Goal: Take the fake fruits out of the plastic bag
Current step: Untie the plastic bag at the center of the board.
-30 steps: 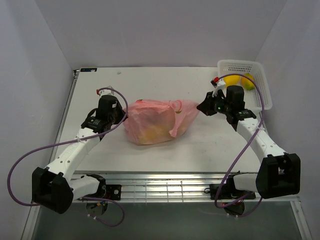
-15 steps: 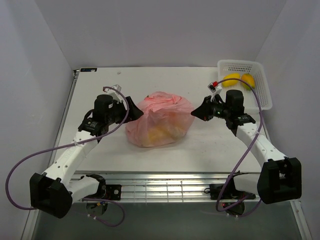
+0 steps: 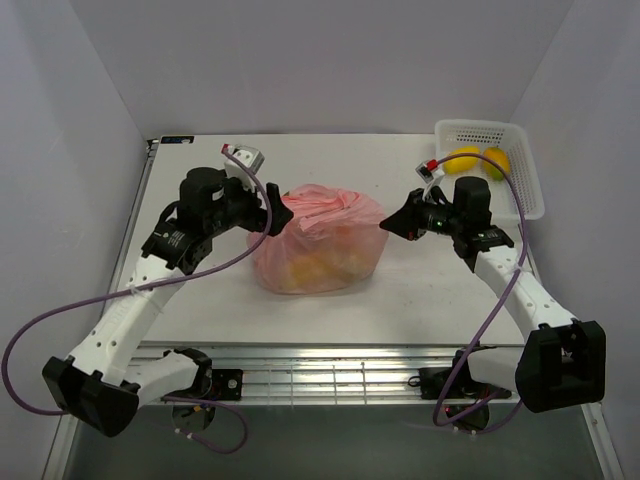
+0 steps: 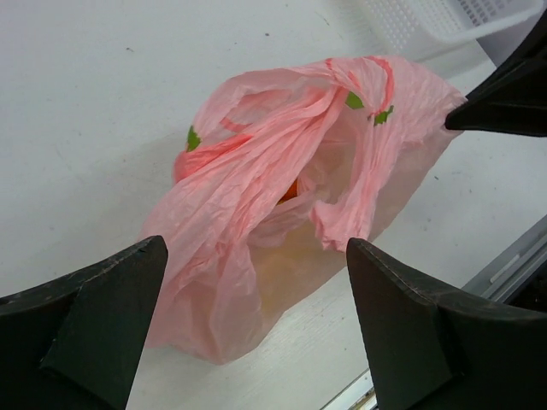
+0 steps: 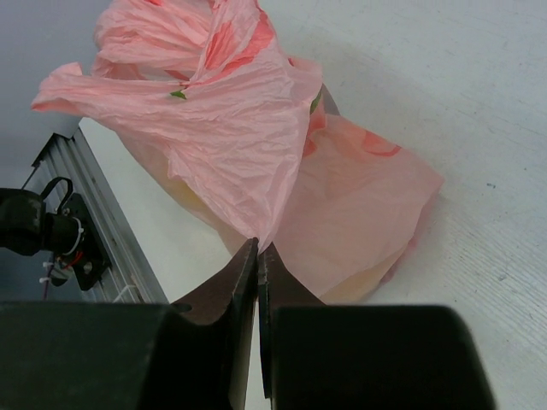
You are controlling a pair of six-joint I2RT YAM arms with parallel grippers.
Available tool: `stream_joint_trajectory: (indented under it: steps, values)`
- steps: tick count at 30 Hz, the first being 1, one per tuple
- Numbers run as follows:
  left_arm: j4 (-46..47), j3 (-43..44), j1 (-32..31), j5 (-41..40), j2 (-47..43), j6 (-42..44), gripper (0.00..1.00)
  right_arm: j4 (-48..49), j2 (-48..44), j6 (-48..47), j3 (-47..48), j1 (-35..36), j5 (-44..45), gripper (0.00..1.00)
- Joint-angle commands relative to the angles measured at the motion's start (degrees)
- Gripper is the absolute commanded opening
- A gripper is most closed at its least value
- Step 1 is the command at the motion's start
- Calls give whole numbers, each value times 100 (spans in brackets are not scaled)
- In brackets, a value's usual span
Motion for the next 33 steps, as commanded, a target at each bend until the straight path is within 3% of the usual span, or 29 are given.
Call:
stream_joint_trajectory:
  steps: [1,5,10,17,24,28,33]
  values:
    - [-216,428,-420,101,384,871,98,91,15,-3,332,27,-465,8]
    - [-294,736,-967,-1241,929,1399,98,47,68,-204,420,27,-765,8]
    - [-541,1000,-1038,-1665,1282,1786,98,-611,147,-748,718,-17,-670,8]
    - [-190,921,-1038,-1746,1360,1795,98,-1060,367,-1286,1017,-131,-1021,8]
    - [-163,851,-1038,-639,1448,1891,96,-1192,358,-1515,1070,-131,-828,8]
    - [-225,824,-1038,-1068,1186,2014,98,-1481,288,-1812,1184,-315,-572,8]
    - [-22,675,-1038,-1200,974,2129,98,-1570,262,-2173,1158,-544,-1195,8]
